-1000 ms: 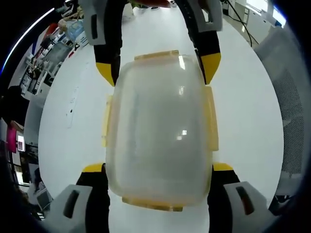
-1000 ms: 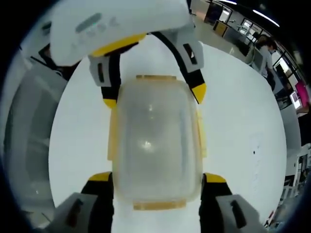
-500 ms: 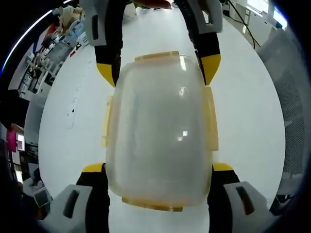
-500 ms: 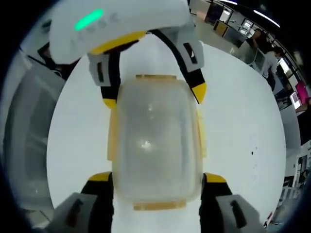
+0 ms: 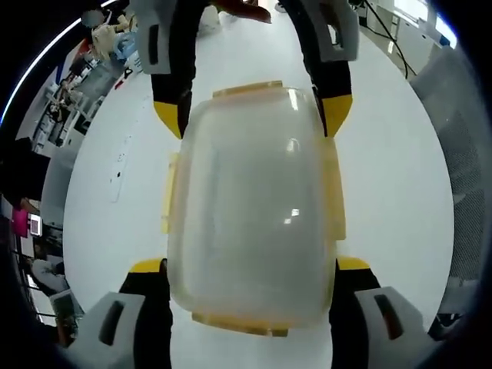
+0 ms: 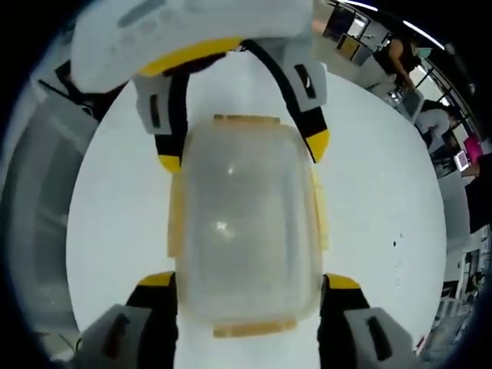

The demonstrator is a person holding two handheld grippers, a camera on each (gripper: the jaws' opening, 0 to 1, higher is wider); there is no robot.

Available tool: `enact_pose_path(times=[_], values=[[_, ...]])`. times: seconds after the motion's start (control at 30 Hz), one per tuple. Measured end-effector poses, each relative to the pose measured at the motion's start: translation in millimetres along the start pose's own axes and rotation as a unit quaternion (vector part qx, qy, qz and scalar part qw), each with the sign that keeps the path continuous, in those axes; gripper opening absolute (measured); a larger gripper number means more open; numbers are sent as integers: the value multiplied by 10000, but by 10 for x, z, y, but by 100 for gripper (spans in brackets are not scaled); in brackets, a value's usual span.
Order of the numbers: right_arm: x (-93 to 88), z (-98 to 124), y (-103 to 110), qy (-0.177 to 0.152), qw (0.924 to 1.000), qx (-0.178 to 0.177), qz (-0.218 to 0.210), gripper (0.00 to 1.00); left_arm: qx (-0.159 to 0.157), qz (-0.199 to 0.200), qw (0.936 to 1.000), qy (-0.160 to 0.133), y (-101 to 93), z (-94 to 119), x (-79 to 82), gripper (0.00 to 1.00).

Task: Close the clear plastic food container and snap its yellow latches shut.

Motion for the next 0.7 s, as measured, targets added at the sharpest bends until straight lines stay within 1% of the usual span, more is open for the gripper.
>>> enact_pose_path(times=[0.23,0.3,0.37,0.47,0.53,0.57,0.6,0.7], values=[[-7,25,-17,-97,9999,7,-123,75,32,-44,9999,-98,-7,3,-15,84],[-4,38,-12,-123,9998,28,-155,75,-19,-11,9999,-133,-15,11,-13,85],[7,69,-36,-183,9996,-25,-196,75,-17,30,9999,-139,-16,30,-16,84],[15,102,-36,-269,9990,-45,-360,78,14,156,9997,-184,-19,45,-28,85],[7,125,-35,-321,9984,-86,-456,79,86,200,9994,-278,-22,76,-22,86],[4,133,-34,-386,9975,-123,-580,79,119,259,9990,-337,-23,90,-22,87],[-3,138,-36,-407,9971,-162,-617,80,140,340,9984,-421,-24,93,-20,89],[-31,149,7,-420,9965,-174,-704,80,175,441,9979,-442,-49,120,-64,89]])
Point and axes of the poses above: the point that each gripper's makers call its tool centre point, and the gripper's own axes: z roughly backward along the fingers, y roughly to its left, x roughly out of its top, the point moved 8 cm from there along z, roughly backward along the fingers, and after that the axes turned 12 degrees about -x, right-handed, at the moved point
